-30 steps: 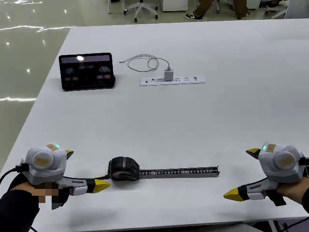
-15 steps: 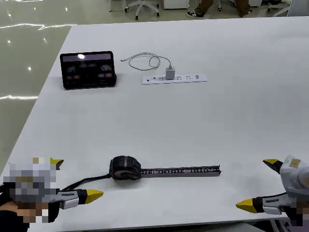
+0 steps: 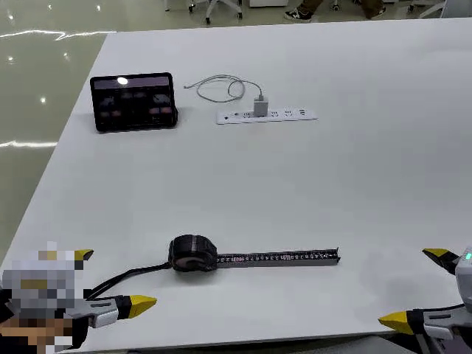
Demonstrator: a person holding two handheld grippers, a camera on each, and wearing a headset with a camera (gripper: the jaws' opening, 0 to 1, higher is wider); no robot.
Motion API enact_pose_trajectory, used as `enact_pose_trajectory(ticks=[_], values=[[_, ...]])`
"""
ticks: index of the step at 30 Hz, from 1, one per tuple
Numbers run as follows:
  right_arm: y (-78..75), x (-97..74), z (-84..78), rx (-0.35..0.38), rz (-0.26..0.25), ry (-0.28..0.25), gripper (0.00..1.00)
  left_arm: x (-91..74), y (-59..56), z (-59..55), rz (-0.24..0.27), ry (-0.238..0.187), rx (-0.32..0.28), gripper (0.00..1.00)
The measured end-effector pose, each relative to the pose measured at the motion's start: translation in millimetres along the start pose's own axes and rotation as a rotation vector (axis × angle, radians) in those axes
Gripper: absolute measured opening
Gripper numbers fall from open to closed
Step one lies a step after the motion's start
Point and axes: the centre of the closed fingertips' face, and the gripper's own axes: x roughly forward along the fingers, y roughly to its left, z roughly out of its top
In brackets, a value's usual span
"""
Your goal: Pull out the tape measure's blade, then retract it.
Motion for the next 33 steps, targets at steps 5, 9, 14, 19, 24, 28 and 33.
enact_pose_trajectory(ticks=[5,9,14,19,24,28,33], values=[[3.3,-1.2,-2.9,-0.014,0.009,0.003,1.0,1.3,-3.2,2.6,-0.003,-0.005,-0.002,1.0],[3.2,-3.2,-2.6,-0.01,0.008,0.0,1.0,0.9,-6.2,3.1,-0.007,-0.006,0.001,1.0],[2.7,-4.2,-4.1,-0.016,0.01,0.006,1.0,-0.8,-10.3,5.7,-0.009,-0.006,0.005,1.0],[0.0,-7.2,-2.9,-0.021,0.007,0.006,1.0,0.0,-10.2,8.5,-0.004,-0.005,-0.002,1.0],[-0.5,-7.1,0.4,-0.041,0.016,0.027,1.0,1.7,-16.4,18.4,-0.014,-0.023,-0.009,1.0],[-2.9,-2.1,11.1,-0.079,0.031,0.031,1.0,8.4,-28.0,30.1,-0.019,-0.023,-0.012,1.0],[-3.3,8.8,25.1,-0.128,0.062,0.036,1.0,28.1,-34.7,35.8,0.028,0.039,0.004,1.0]])
